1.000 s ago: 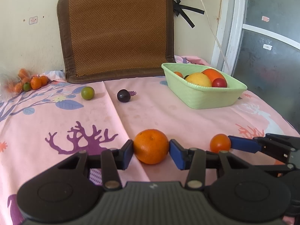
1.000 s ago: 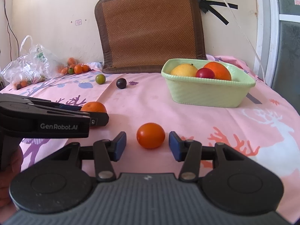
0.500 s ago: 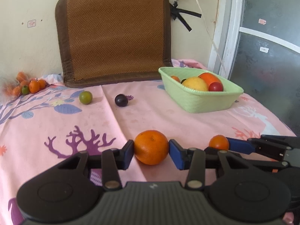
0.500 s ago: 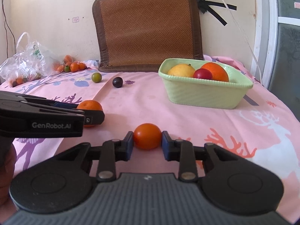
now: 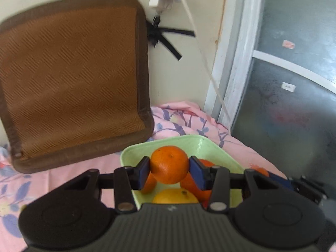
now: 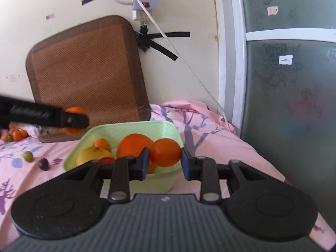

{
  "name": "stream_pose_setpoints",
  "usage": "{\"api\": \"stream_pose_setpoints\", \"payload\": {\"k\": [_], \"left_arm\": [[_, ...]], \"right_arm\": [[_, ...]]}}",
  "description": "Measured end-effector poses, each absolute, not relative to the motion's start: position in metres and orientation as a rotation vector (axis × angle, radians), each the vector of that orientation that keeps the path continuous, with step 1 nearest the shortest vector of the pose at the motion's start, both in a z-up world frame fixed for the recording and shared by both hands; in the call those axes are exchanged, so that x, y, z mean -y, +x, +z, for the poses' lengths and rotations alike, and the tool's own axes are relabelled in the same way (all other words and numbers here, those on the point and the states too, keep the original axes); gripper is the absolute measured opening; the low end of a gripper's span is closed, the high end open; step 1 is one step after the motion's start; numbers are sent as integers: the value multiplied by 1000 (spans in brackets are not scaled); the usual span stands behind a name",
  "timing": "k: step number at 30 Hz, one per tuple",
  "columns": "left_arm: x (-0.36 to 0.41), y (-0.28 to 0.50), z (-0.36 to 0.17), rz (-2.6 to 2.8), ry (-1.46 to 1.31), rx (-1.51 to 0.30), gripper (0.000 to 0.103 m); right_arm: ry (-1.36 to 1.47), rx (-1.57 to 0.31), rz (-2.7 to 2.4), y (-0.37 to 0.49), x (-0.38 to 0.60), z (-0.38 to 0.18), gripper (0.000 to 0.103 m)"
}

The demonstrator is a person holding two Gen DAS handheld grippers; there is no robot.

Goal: Organize fruits
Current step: 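Lower the tangerine into the bowl with the left tool while the right tool drops the orange tomato in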

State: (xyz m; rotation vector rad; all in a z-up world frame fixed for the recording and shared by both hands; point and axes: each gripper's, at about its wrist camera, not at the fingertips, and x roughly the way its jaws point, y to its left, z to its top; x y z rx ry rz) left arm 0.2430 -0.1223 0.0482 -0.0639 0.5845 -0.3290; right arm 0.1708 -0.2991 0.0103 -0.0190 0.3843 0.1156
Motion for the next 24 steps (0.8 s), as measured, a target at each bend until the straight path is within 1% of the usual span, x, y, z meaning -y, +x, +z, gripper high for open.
{"api": "stream_pose_setpoints", "payload": {"k": [4, 6, 7, 8, 12, 18, 24], "left_arm": [[130, 268, 34, -312, -64, -649, 42], [131, 268, 30, -308, -63, -666, 43], [131, 264, 31, -307, -59, -654, 44], [130, 259, 33, -304, -54, -640, 49], [121, 238, 54, -296, -59, -561, 50], [97, 202, 81, -280, -99, -480, 52], [34, 155, 87, -167, -94, -444, 53]], "right_arm": [[-84, -406, 130, 180, 291, 3, 36], [-94, -395, 123, 181, 288, 4, 43], [-92, -376, 117, 175, 287, 6, 51], [-85, -354, 118, 167, 286, 8, 54], [-41, -317, 116, 133, 286, 11, 54], [48, -387, 179, 96, 279, 2, 54], [29, -444, 303, 82, 239, -1, 54]]}}
